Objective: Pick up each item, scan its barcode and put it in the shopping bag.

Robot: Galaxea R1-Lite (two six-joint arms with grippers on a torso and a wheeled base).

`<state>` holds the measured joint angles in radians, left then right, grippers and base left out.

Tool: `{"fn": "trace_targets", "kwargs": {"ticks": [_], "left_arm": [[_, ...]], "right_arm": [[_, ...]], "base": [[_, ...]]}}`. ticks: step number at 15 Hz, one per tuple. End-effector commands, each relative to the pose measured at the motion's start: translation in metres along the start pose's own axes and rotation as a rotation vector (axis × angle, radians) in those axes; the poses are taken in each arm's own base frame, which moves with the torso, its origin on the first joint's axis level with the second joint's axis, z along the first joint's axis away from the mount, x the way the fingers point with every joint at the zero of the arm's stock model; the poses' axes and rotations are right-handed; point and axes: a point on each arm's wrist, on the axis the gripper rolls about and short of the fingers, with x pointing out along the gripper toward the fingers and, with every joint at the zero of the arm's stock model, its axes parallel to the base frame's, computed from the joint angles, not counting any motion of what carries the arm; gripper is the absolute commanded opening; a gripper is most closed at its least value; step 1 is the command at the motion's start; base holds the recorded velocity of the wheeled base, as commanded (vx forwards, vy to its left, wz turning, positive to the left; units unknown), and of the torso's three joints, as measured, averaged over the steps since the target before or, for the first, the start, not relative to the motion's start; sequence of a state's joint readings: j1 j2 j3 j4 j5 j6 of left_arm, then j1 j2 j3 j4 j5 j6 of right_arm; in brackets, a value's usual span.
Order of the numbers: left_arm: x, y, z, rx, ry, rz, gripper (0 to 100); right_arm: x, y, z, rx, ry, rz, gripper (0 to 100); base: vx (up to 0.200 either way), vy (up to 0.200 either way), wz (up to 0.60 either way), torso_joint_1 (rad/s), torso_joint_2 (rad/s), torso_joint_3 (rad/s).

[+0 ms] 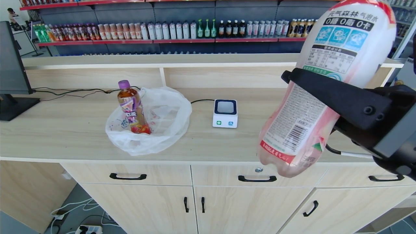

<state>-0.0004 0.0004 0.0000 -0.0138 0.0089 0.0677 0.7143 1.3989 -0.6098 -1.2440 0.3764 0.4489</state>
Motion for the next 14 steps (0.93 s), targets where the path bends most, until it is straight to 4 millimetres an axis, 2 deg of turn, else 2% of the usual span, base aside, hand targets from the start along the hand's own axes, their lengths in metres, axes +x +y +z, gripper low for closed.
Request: {"fn": "trace_targets", "kwargs": {"ticks": [1, 6, 11, 14], "left_arm": [[0.000, 0.000, 0.000, 0.000, 0.000, 0.001, 100], [0.000, 0.000, 0.000, -0.009, 0.000, -0.001, 100], [0.000, 0.000, 0.000, -0.009, 0.000, -0.001, 100], [0.000, 0.000, 0.000, -0.009, 0.000, 0.001, 100]], "right_arm": [[0.001, 0.003, -0.004, 0.013, 0.013, 0.017, 0], [-0.003, 0.008, -0.007, 0.040, 0.011, 0.038, 0], [-0.007, 0.028, -0.007, 0.089, 0.014, 0.116, 0], [-0.001, 0.031, 0.006, 0.018, -0.038, 0.122, 0]], "base": [[0.000, 0.000, 0.00, 0.000, 0.00, 0.000], [0.000, 0.000, 0.00, 0.000, 0.00, 0.000], [0.000, 0.000, 0.00, 0.000, 0.00, 0.000], [0.000, 0.000, 0.00, 0.000, 0.00, 0.000]]}}
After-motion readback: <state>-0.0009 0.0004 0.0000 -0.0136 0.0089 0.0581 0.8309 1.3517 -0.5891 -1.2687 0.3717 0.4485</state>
